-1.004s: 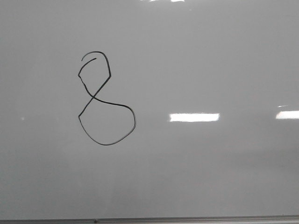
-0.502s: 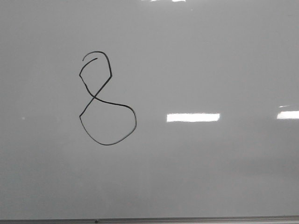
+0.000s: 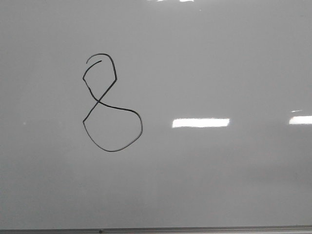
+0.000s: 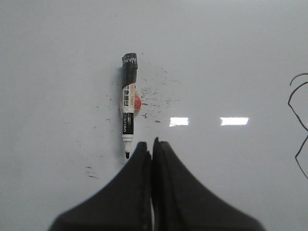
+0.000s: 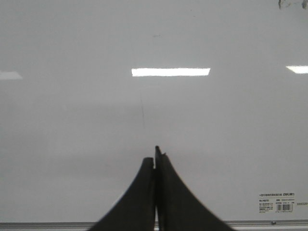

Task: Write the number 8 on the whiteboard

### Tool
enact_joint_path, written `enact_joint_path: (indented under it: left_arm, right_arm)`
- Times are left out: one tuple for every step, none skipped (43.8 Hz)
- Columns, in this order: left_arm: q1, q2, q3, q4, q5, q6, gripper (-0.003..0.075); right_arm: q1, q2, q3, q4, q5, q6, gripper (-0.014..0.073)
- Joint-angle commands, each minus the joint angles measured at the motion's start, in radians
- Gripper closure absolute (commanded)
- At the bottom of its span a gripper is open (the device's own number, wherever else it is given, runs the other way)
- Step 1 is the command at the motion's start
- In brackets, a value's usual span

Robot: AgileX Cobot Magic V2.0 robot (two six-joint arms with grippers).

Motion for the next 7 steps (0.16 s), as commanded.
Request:
enact_joint_path:
  left_arm:
    - [0.000,-0.011,0.014,-0.002,-0.084,-0.010,0.0741]
    - [0.000,-0.011,0.014,-0.002,-0.084,-0.010,0.0741]
    - [0.000,-0.011,0.014,-0.002,-0.084,-0.010,0.0741]
    - [0.000,-0.011,0.014,-0.002,-0.084,-0.010,0.0741]
    - [0.000,-0.011,0.014,-0.002,-0.084,-0.010,0.0741]
    - [0.000,-0.011,0.014,-0.002,-0.084,-0.010,0.0741]
    - [0.000,-0.011,0.014,-0.002,-0.084,-0.010,0.0741]
  right_arm:
    - [-0.005,-0.019,-0.001,-0.016,-0.076,0.001,0.0664]
    - [-0.005,-0.019,-0.001,-0.016,-0.076,0.001,0.0664]
    - [-0.005,-0.019,-0.001,-0.016,-0.076,0.001,0.0664]
    - [-0.005,-0.019,-0.001,-0.016,-0.076,0.001,0.0664]
    - [-0.005,-0.019,-0.001,-0.016,-0.076,0.001,0.0664]
    - [-0.005,-0.019,-0.001,-0.016,-0.076,0.001,0.0664]
    - [-0.005,-0.019,-0.001,-0.016,-0.076,0.001,0.0664]
